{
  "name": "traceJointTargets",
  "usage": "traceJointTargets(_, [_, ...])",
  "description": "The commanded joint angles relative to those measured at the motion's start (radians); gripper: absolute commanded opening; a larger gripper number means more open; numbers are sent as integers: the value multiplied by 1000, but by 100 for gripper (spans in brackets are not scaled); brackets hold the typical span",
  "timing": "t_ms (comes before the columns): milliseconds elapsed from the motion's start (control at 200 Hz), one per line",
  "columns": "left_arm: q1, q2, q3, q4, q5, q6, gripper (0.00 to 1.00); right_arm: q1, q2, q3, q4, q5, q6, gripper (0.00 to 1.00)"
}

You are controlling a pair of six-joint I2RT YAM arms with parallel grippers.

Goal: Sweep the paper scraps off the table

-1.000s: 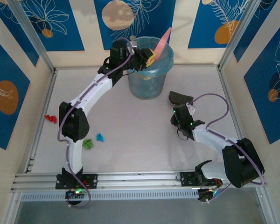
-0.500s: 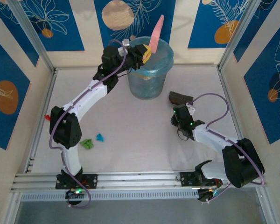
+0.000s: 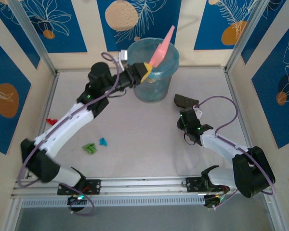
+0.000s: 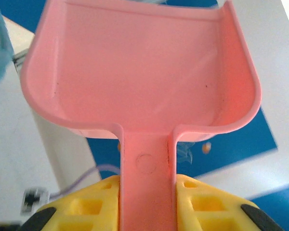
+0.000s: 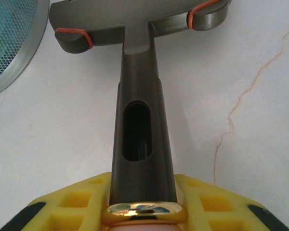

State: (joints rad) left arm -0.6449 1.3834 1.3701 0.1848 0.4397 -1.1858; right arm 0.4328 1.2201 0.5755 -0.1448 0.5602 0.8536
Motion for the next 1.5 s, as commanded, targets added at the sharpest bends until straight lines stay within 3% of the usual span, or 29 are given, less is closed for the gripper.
traceJointTargets(0, [-61,-159,-128,-207,-103,280,0,7,-36,-9,9,-3,-9,0])
traceJointTargets(170, [-194,-452,-386,-440,-314,480,0,12,-61,-28,25,-45,4,0])
traceJointTargets(425, [-249,-816,-738,-744,-497,502,0,43,-119,-22,-5,-2,6,0])
traceJointTargets(540, [-251,-918,-882,-758,-511,502,0,68,-194,-50,4,52,-5,0])
traceJointTargets(665, [-251,-1000,-1017,-685,-442,502,0,80,-287,-91,34,65,-19,0])
traceJointTargets(805, [-253,-1027,-1092,-658,-457,554,0,109,-367,-88,9,60,-27,0])
traceJointTargets(950, [-254,-1027,-1113,-619,-426,580,0,190,-422,3,-128,58,-9,0])
traceJointTargets(1130, [-254,-1032,-1111,-657,-453,562,0,343,-375,217,-392,29,35,0])
traceJointTargets(1350, [-260,-1113,-1118,-672,-412,555,0,734,-368,338,-575,281,132,0])
traceJointTargets(1496, [-262,-1177,-1123,-697,-420,545,0,880,-322,387,-606,292,106,0])
